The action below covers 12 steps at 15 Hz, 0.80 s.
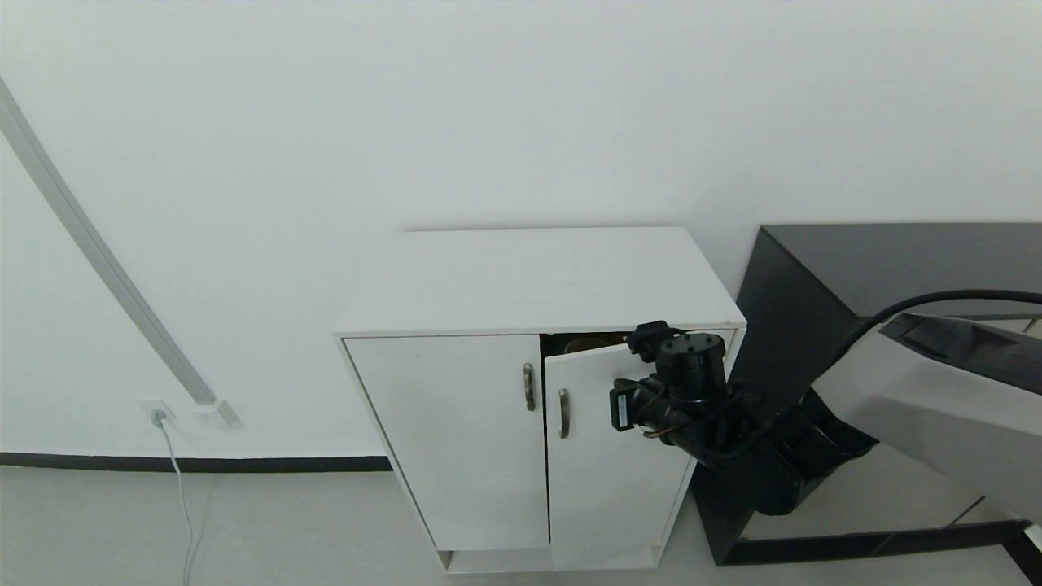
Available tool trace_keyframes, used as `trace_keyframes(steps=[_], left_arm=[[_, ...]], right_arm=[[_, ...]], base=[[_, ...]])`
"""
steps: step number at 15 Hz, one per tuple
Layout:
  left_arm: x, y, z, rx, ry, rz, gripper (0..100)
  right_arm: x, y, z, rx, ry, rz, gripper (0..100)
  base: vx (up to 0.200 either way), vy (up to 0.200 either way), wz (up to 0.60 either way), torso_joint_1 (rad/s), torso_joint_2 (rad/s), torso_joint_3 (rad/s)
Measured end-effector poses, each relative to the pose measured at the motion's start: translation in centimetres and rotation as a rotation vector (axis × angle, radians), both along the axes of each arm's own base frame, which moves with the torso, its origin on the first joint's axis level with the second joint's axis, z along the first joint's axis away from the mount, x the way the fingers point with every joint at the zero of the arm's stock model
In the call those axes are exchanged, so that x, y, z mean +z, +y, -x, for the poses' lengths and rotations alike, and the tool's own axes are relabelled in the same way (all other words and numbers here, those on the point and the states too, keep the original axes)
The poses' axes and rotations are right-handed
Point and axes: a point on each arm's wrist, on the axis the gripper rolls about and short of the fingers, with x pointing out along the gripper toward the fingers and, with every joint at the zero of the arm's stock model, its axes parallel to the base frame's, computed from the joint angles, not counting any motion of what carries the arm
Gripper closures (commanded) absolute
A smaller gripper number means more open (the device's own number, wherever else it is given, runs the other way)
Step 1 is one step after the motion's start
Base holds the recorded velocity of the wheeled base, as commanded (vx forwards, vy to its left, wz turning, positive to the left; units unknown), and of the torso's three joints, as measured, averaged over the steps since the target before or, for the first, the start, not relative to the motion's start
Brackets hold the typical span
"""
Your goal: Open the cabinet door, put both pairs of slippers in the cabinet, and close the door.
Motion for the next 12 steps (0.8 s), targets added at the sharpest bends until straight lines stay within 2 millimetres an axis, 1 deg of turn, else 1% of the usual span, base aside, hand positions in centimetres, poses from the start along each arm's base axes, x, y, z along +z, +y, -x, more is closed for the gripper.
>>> trace_keyframes(steps=[5, 8, 12], left_arm=[[0.0, 0.0, 0.0, 0.0, 0.0, 0.0, 100], [0.0, 0.0, 0.0, 0.0, 0.0, 0.0, 100], [0.0, 0.0, 0.0, -0.001, 0.0, 0.0, 100]], right_arm=[[-0.7, 0.1, -1.2, -0.012, -0.003, 0.0, 100], [-1.3, -0.2, -2.1, -0.026, -0.009, 0.015, 100], [-1.5, -0.2, -2.6, -0.031, -0.013, 0.015, 100]], base=[[0.0, 0.0, 0.0, 0.0, 0.0, 0.0], [0.0, 0.0, 0.0, 0.0, 0.0, 0.0], [0.0, 0.0, 0.0, 0.0, 0.0, 0.0]])
